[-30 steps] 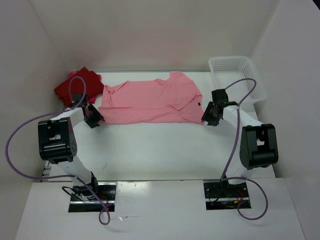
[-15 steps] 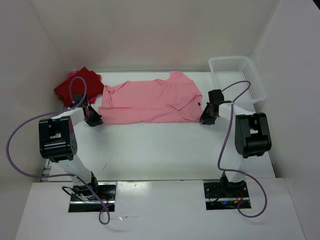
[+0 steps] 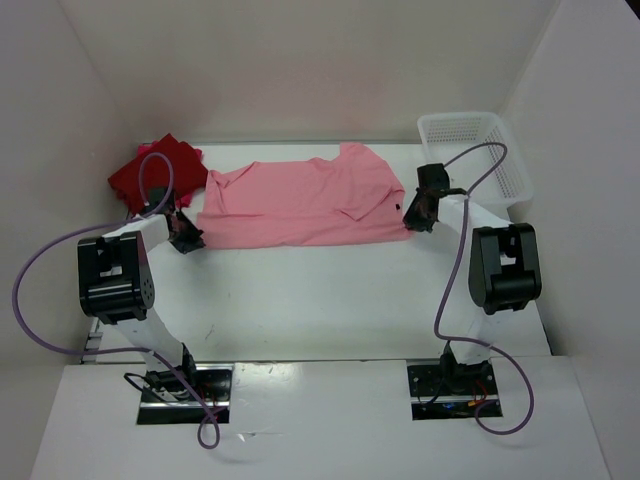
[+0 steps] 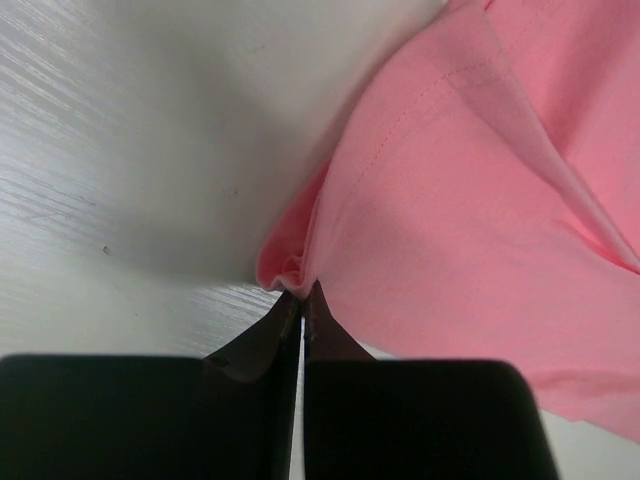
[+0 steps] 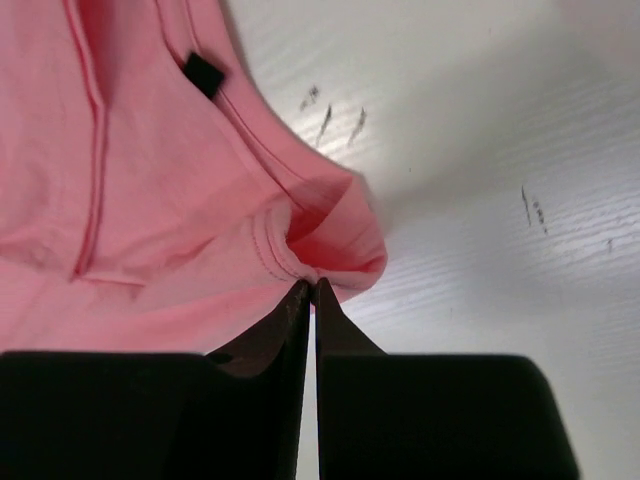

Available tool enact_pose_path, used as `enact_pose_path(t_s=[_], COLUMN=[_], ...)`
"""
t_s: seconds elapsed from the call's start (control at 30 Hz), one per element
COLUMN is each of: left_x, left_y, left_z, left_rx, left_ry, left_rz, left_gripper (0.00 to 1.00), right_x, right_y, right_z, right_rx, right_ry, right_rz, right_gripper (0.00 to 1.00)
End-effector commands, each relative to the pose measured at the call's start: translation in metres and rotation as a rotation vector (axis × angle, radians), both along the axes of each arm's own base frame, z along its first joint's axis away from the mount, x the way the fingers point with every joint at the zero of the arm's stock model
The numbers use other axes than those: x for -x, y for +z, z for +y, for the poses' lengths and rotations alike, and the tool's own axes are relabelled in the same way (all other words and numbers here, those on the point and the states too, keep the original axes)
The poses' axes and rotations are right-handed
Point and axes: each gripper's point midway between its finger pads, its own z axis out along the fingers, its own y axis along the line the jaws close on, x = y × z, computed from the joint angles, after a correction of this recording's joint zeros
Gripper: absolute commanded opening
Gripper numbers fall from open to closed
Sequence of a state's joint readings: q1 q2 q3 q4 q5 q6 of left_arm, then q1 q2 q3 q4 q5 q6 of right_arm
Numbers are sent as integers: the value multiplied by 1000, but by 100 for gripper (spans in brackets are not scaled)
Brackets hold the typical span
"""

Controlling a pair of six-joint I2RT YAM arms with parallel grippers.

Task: Fold and stack the t-shirts
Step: Fold the flattened tshirt in 1/3 of the way

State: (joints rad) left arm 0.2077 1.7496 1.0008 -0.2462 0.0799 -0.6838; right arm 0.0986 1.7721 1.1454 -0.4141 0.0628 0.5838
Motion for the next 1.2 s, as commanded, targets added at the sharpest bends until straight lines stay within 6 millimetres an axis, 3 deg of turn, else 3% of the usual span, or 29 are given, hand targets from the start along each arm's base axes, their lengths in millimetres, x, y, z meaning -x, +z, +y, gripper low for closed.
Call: enact_pose_path(t_s=[0.0, 0.13, 0.23, 0.4, 0.47, 0.6, 0.77, 1.0, 1.17], left_x=[-7, -5, -6, -3, -1, -2, 1, 1, 1], left_y=[3, 2, 5, 5, 6, 10, 9, 9, 9], left_z=[12, 13, 13, 13, 13, 13, 12, 12, 12], left_rx=[-50, -56, -58, -63, -63, -65, -63, -63, -63], left_ry=[1, 6, 6, -2, -2, -2, -2, -2, -2], left_rz=[-7, 4, -5, -5, -7, -16, -7, -7, -7], left_gripper=[1, 1, 1, 1, 1, 1, 1, 1, 1], right_x=[-21, -30, -32, -15, -9, 14, 26, 28, 13], right_y=[27, 23, 22, 26, 39, 27, 27, 10, -10], right_z=[-16, -23, -22, -18, -16, -8, 4, -1, -7], right_rx=[103, 120, 120, 99, 86, 29, -52, -27, -6], right_ry=[-17, -28, -28, 10, 16, 12, 8, -16, -36], right_rz=[-70, -69, -69, -43, -64, -25, -32, 5, 35], right_gripper=[6, 10, 27, 39, 40, 40, 40, 45, 44])
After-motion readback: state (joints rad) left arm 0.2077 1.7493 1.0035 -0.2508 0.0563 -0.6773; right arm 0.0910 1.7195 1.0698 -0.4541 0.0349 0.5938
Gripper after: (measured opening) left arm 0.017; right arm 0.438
